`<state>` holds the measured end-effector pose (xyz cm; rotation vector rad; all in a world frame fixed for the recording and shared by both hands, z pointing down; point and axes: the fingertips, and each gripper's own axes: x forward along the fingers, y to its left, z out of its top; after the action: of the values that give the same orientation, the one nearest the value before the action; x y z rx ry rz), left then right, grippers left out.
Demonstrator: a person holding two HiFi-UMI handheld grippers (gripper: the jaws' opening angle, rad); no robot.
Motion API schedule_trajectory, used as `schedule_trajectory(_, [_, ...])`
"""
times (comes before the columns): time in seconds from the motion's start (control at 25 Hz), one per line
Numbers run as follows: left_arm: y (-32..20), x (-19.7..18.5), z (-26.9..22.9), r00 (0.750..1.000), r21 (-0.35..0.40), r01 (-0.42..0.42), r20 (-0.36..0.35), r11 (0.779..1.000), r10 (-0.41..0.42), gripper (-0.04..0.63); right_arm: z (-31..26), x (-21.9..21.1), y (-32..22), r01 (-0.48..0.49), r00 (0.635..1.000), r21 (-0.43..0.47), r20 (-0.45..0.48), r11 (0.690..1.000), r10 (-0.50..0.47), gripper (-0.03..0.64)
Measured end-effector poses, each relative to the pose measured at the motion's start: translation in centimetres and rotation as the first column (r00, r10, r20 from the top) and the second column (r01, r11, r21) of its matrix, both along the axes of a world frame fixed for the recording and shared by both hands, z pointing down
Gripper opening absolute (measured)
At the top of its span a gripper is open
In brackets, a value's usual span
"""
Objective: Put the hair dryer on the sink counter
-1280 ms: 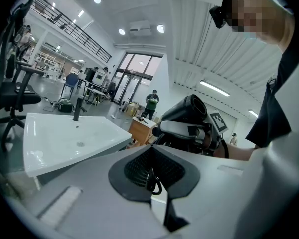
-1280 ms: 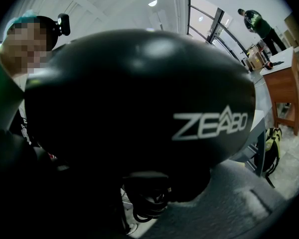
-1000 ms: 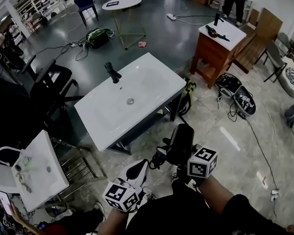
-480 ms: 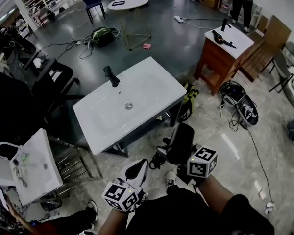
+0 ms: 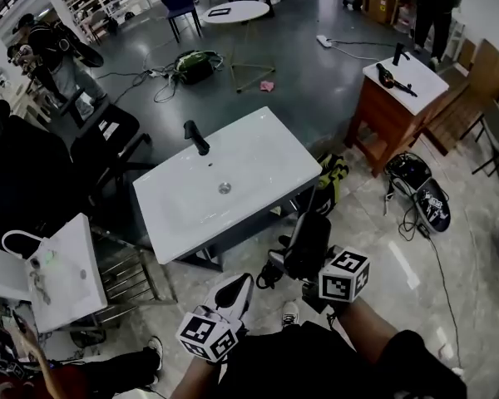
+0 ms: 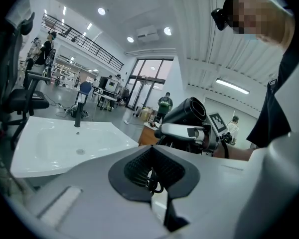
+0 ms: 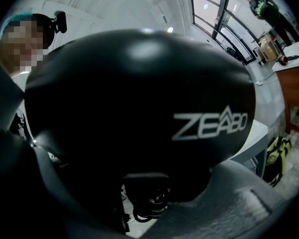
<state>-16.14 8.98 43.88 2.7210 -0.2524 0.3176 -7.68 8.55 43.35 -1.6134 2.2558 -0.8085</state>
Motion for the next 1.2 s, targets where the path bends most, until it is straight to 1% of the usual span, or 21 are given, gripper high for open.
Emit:
schedule_trajectory(0.24, [0.2, 1.5, -0.4, 1.000, 0.017, 0.011, -0.003, 1.000, -0.011, 0.003, -0.5, 1.6, 0.5, 0.003, 1.000, 0.014, 0.006, 1.000, -0.003, 0.199])
schedule_trajectory(0.68, [-1.0, 3.9, 0.2, 1.000, 0.010, -0.024, -0.005, 1.000, 0.024, 0.003, 0.1, 4.1, 0.2, -0.044, 0.999, -0.002, 0.010, 0.999, 0.044, 0.199])
schedule_trajectory(0.92, [-3.4, 5.5, 0.5, 0.999, 0.001, -0.050, -0.014, 0.999, 0.050, 0.003, 0.2, 5.8, -1.5, -0.074, 0.997, -0.013, -0.003, 0.997, 0.074, 0.201])
schedule_trajectory(1.2, [-7.1, 7.9, 1.3, 0.997, -0.026, -0.073, -0.019, 0.997, 0.073, 0.003, 0.6, 8.0, -5.0, -0.095, 0.995, -0.034, -0.015, 0.995, 0.094, 0.199])
